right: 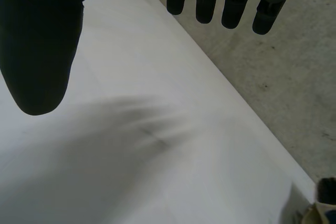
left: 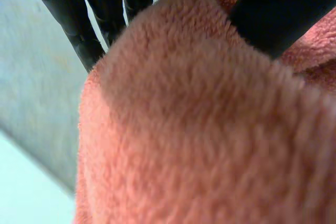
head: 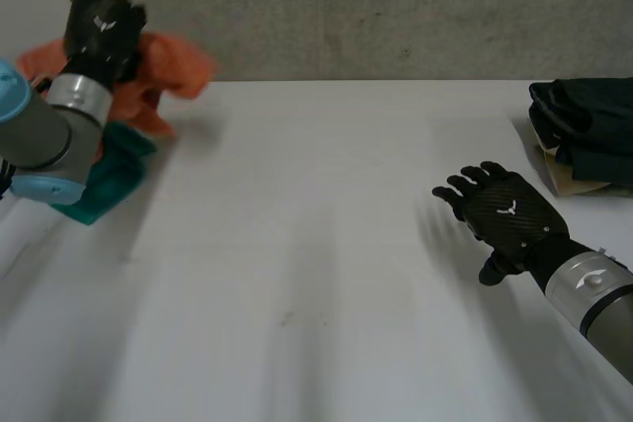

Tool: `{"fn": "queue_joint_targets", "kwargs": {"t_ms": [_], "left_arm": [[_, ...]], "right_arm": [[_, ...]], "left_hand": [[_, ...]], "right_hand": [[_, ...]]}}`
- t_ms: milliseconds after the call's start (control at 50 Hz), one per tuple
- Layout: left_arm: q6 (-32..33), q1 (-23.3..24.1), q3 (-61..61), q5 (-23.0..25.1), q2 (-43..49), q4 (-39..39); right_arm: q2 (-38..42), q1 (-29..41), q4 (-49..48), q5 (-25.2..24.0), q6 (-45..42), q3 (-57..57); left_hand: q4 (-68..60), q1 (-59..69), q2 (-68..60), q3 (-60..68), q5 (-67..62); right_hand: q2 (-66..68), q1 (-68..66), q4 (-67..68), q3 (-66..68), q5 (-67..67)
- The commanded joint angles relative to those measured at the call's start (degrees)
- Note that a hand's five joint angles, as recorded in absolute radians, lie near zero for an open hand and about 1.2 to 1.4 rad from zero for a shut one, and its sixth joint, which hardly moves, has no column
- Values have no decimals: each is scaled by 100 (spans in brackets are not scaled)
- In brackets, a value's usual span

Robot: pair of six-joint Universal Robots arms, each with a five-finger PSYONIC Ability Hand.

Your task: Fold the laundry.

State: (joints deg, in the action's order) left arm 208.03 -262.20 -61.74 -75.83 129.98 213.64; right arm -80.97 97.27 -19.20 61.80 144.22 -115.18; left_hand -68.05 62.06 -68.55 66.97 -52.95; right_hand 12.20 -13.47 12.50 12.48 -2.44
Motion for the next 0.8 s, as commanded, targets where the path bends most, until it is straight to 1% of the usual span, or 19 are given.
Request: {"fn": "queue_joint_targets", "kwargs": {"t_ms": [20,40,60,80,100,220,280,300,320,340,360,440,520,640,660,700,740,760,800], "left_arm": [[-851,1424,-1427,25,-1395,-287],[-913,1565,-1489,25,-1413,-349],[-1096,2071,-1655,16,-1396,-532],[-1133,2181,-1692,16,-1396,-569],[-1298,2600,-1822,16,-1370,-665],[-2141,3428,-1982,-11,-765,-964],[-2590,3763,-2061,51,-737,-1000],[-2662,3799,-2087,68,-745,-1009],[-2723,3799,-2114,77,-772,-1009],[-2759,3799,-2140,43,-911,-1000],[-2768,3799,-2140,-19,-1043,-991],[-2750,3510,-2166,-37,-1571,-1026],[-2680,2685,-2280,-19,-2211,-1184],[-2197,1936,-2535,-46,-2705,-2334],[-2031,1884,-2666,-176,-2723,-2823],[-1959,1883,-2790,-326,-2732,-3047],[-1889,1866,-3071,-827,-2714,-3451],[-1906,1883,-3281,-1306,-2714,-3513],[-1941,1909,-3449,-1670,-2714,-3487]], "right_arm": [[-252,-6,-5,534,54,57],[-296,-15,-5,639,115,83],[-305,-15,-5,675,141,92],[-331,-58,-5,736,237,135],[-331,-94,-5,763,299,145],[-349,-393,-5,763,677,224],[-349,-454,-5,754,730,276],[-340,-480,4,746,739,285],[-340,-498,4,728,748,294],[-340,-524,4,728,739,311],[-340,-525,4,728,739,312],[-340,-507,83,798,739,390],[-366,-455,319,833,739,478],[-665,-77,2126,807,897,943],[-683,-42,2331,755,950,997],[-639,20,2691,719,1081,1093],[-613,169,2728,710,1091,1190],[-560,239,2711,693,1082,1243],[-368,389,2693,675,1073,1374]], "left_hand": [[-1195,1794,-1145,1303,-1705],[-1195,1794,-1145,1303,-1705],[-1195,1794,-1145,1303,-1705],[-1195,1794,-1145,1303,-1705],[-1195,1794,-1145,1303,-1705],[-1195,1794,-1145,1303,-1705],[2873,-2274,2923,-2765,2363],[3440,-2840,3490,-3332,2930],[3995,-3396,4045,-3887,3485],[5433,-4833,5483,-5324,4923],[5805,-5206,5855,-5697,5295],[5717,-5117,5766,-5608,5206],[5516,-4916,5566,-5407,5006],[5364,-4764,5413,-5255,4853],[5363,-4764,5413,-5255,4853],[5313,-4714,5363,-5205,4803],[4927,-4327,4976,-4818,4416],[4926,-4326,4976,-4817,4416],[4926,-4326,4976,-4817,4416]], "right_hand": [[-220,347,-250,-248,244],[-220,347,-250,-248,244],[-220,347,-250,-248,244],[-220,347,-250,-248,244],[-220,347,-250,-248,244],[-220,347,-250,-248,244],[-220,347,-250,-248,244],[-220,347,-250,-248,244],[-220,347,-250,-248,244],[-220,347,-250,-248,244],[-220,347,-250,-248,244],[-220,347,-250,-248,244],[-220,347,-250,-248,244],[-220,347,-250,-248,244],[-220,347,-250,-248,244],[-220,347,-250,-248,244],[-220,347,-250,-248,244],[-220,347,-250,-248,244],[-220,347,-250,-248,244]]}}
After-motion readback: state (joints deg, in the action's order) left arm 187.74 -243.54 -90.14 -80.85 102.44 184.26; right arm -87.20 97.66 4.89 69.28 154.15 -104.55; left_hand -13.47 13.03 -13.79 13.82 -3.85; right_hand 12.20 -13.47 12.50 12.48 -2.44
